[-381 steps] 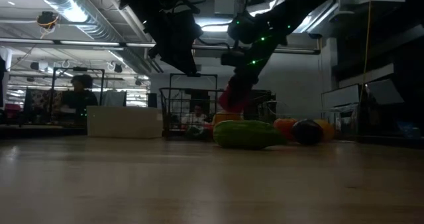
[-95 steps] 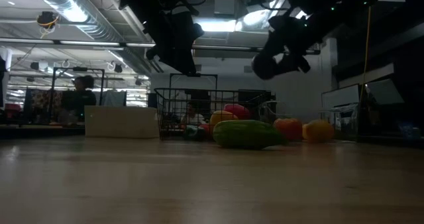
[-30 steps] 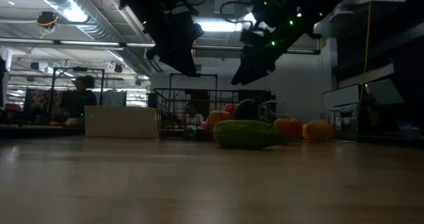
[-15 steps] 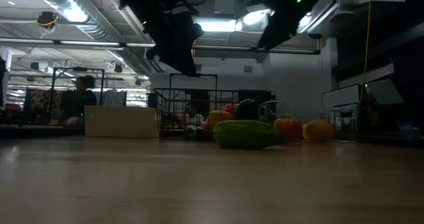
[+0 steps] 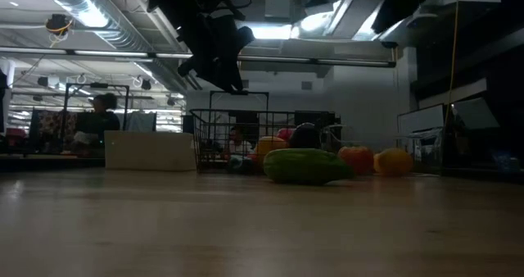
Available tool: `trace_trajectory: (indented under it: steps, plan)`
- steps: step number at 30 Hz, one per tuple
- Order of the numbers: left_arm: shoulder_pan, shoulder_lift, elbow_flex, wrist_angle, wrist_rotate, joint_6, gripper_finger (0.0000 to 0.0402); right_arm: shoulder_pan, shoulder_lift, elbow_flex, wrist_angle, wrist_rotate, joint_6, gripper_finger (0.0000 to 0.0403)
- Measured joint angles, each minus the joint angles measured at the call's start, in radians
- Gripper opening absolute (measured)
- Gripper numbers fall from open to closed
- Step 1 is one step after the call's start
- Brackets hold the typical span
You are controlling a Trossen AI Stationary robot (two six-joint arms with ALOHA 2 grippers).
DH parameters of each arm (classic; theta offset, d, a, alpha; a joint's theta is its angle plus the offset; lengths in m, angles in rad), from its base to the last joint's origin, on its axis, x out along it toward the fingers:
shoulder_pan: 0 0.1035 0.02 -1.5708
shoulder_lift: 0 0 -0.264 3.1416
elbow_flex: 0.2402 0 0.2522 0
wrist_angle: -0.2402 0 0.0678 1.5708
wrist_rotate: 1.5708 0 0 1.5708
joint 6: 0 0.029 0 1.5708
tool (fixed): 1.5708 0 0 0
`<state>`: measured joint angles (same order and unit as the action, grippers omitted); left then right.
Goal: Sort produce into baskets
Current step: Put the summer squash into the wire basket
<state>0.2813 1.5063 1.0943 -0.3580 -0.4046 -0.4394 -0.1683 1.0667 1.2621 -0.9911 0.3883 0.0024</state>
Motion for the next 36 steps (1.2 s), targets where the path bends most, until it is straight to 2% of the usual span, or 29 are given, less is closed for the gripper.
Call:
trace_trajectory:
  steps: [6,12,16,20,23,29,32,36]
  plan:
    - [0.002,0.0,0.0,0.002,0.0,-0.04,0.0125,0.137,-0.11,-0.116,-0.001,0.052,0.11,0.0372]
    - [0.0,0.0,0.0,0.007,0.001,0.152,0.0125,0.233,-0.172,-0.247,0.025,0.076,0.243,0.0372]
    - [0.0,0.0,0.0,0.044,0.002,0.203,0.0125,0.276,-0.172,-0.314,0.093,0.075,0.257,0.0372]
    - [0.0,0.0,0.0,0.154,0.022,0.203,0.0125,0.301,-0.166,-0.361,0.163,0.075,0.257,0.0372]
    - [0.0,0.0,0.0,0.243,0.061,0.202,0.0125,0.302,-0.165,-0.38,0.181,0.073,0.257,0.0372]
    - [0.002,0.004,0.0,0.399,0.067,0.187,0.0125,0.3,-0.165,-0.397,0.185,0.073,0.258,0.0372]
    - [0.009,0.004,0.0,0.424,0.067,0.202,0.0125,0.3,-0.165,-0.404,0.185,0.073,0.258,0.0372]
    - [-0.008,0.01,0.0,0.424,0.082,0.314,0.013,0.3,-0.165,-0.409,0.186,0.073,0.258,0.0372]
